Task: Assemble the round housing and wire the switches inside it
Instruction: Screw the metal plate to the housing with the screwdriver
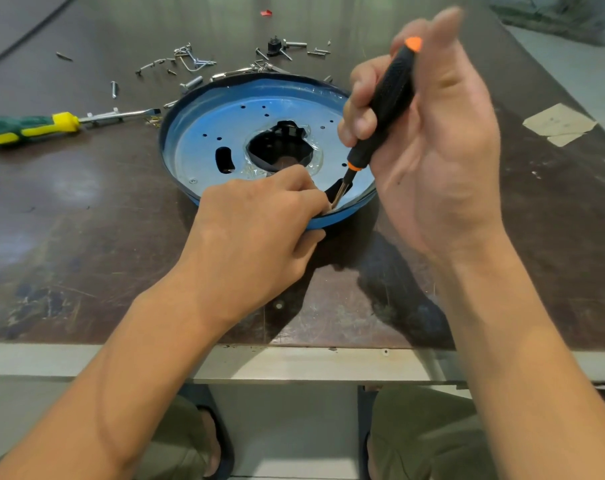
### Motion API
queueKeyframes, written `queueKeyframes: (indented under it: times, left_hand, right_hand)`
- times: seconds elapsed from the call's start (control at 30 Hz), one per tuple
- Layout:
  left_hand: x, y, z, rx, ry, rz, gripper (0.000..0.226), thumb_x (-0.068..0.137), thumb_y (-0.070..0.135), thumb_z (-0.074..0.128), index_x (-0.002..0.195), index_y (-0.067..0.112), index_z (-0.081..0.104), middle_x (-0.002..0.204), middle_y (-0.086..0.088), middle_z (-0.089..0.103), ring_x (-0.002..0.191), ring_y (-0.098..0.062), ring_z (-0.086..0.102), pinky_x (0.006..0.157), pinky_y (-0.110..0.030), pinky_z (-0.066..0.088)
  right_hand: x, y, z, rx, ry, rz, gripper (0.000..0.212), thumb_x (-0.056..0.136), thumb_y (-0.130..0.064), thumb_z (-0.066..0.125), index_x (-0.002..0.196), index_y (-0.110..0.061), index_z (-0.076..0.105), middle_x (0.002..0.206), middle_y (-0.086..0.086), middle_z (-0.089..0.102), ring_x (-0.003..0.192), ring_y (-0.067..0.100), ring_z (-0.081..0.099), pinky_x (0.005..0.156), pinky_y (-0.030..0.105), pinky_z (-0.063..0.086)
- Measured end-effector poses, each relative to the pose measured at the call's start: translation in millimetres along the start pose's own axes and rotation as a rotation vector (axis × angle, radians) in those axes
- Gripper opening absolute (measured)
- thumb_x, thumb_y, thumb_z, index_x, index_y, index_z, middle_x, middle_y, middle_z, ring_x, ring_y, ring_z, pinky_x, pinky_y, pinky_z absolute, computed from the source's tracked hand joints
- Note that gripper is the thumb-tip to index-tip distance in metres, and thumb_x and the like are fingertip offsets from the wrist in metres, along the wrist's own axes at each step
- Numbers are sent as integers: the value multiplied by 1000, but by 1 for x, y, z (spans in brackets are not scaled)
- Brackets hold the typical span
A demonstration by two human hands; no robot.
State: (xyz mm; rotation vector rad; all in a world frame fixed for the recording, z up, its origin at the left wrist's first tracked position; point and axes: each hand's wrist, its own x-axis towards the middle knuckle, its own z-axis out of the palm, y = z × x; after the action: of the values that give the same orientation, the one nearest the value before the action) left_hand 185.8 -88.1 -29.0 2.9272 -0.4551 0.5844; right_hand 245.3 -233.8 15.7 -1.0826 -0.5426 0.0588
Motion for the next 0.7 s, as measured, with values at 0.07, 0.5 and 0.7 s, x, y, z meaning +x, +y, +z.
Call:
queueKeyframes:
  times: [0.07,0.5,0.7]
  left_hand:
    - [0,0,0,0,-2,-3,29,90,43,60,114,30,67,112,12,62,85,-20,66,60,-39,55]
    - [0,3,-3,-1,-16,-14,30,90,43,61,117,29,66,113,11,60,85,-19,65,62,-39,55]
    - [-1,4,-4,9,-35,-26,28,90,44,57,113,30,66,112,12,60,80,-18,65,59,-37,54]
  right_hand:
    - [0,-1,-1,24,-18,12,33,107,-22,25,108,-3,52,83,12,55,68,19,47,66,35,37]
    - [0,5,1,-120,9,-41,4,101,-12,53,101,-8,55,79,5,63,69,20,56,60,41,35]
    - [-1,4,5,-110,49,-83,9,97,-6,60,96,-10,52,76,6,59,66,22,56,61,36,43]
